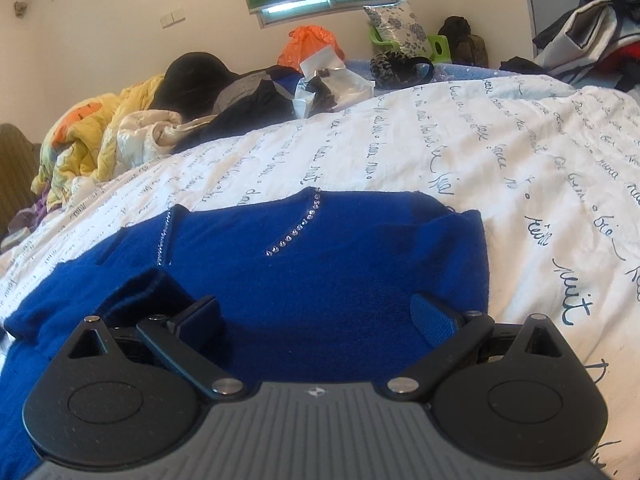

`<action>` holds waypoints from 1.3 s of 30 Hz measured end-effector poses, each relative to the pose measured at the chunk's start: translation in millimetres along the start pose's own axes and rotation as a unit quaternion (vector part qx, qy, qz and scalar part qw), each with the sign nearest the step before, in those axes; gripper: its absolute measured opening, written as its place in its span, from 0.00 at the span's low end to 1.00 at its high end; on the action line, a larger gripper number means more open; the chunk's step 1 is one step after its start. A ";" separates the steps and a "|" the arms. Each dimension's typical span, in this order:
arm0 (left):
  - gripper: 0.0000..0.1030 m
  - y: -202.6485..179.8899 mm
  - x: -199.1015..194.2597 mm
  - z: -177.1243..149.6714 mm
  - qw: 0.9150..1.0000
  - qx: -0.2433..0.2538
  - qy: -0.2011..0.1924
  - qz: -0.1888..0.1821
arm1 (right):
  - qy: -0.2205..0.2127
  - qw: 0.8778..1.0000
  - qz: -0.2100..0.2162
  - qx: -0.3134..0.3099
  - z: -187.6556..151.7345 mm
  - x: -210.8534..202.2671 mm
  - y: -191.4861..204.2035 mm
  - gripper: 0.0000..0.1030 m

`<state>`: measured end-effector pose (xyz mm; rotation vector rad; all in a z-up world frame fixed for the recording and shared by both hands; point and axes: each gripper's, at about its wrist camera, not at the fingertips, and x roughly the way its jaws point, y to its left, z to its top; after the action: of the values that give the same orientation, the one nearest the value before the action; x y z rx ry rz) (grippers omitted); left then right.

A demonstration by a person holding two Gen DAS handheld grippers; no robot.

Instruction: Fold small clothes

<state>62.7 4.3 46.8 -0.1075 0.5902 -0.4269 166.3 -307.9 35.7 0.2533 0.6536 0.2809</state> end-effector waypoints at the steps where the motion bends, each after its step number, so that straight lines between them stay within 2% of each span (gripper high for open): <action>1: 0.93 8.9 -5.1 -9.3 1.000 0.000 -0.001 0.016 | 0.004 1.000 0.012 0.023 2.7 -2.3 -5.0 0.99; 3: 0.93 24.4 -6.8 -24.3 0.999 -0.013 0.005 0.040 | 0.011 0.991 0.043 0.125 10.7 -11.3 -21.1 0.99; 4: 0.94 32.9 -8.8 -30.1 0.999 -0.024 0.010 0.043 | 0.015 0.980 0.071 0.186 13.2 -16.9 -29.4 0.99; 6: 0.96 47.0 -10.2 -34.1 0.998 -0.057 0.015 0.035 | 0.027 0.960 0.128 0.247 14.9 -21.8 -33.9 0.99; 7: 1.00 49.1 -13.1 -30.8 0.997 -0.068 0.003 0.036 | 0.048 0.957 0.136 0.251 16.4 -20.0 -30.5 0.99; 11: 1.00 46.1 -12.6 -27.6 0.997 -0.062 0.010 0.043 | 0.134 0.961 0.121 0.211 14.9 -5.6 -4.3 0.99; 14: 1.00 47.3 -15.9 -28.1 0.997 -0.062 0.008 0.041 | 0.134 0.968 0.101 0.187 13.3 -9.3 5.1 0.98; 19: 1.00 46.0 -8.1 -22.1 0.997 -0.067 0.006 0.039 | 0.142 0.964 0.084 0.206 7.6 -11.7 -1.5 0.98; 21: 1.00 45.3 -7.3 -21.8 0.997 -0.066 0.006 0.040 | 0.141 0.975 0.064 0.160 5.8 -13.8 13.3 0.97; 22: 1.00 44.7 -7.5 -21.8 0.997 -0.065 0.006 0.041 | 0.143 0.979 0.050 0.134 5.7 -13.4 22.0 0.93; 23: 1.00 44.2 -7.1 -21.7 0.997 -0.065 0.006 0.041 | 0.144 0.983 0.034 0.109 6.1 -12.8 29.4 0.73; 24: 1.00 43.5 -7.1 -22.1 0.997 -0.064 0.006 0.041 | 0.147 0.985 0.017 0.088 8.5 -10.9 34.8 0.32; 25: 1.00 43.4 -7.1 -22.2 0.997 -0.065 0.006 0.041 | 0.157 0.984 0.015 0.085 12.0 -7.7 33.6 0.07; 27: 1.00 43.6 -7.4 -22.5 0.997 -0.065 0.006 0.041 | 0.150 0.983 0.035 0.096 22.9 -8.7 29.3 0.07; 30: 1.00 43.3 -7.6 -22.9 0.997 -0.066 0.006 0.041 | 0.112 0.988 0.056 0.087 49.9 -30.7 27.0 0.07; 33: 1.00 43.7 -7.7 -23.0 0.997 -0.068 0.005 0.040 | 0.079 0.992 0.055 0.086 72.8 -56.5 8.0 0.07; 35: 1.00 43.7 -7.5 -23.0 0.997 -0.069 0.005 0.040 | 0.073 0.994 0.008 0.082 75.5 -63.2 -18.1 0.07; 37: 1.00 44.2 -6.7 -22.5 0.997 -0.069 0.005 0.040 | 0.091 0.991 -0.044 0.091 67.3 -53.4 -50.1 0.07; 39: 1.00 43.7 -7.1 -21.9 0.997 -0.068 0.006 0.040 | 0.102 0.984 -0.051 0.135 49.0 -41.3 -79.0 0.10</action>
<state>60.8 47.4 22.8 -0.2100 0.6333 -0.3090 179.6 -402.3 71.3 0.4521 0.9065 0.1191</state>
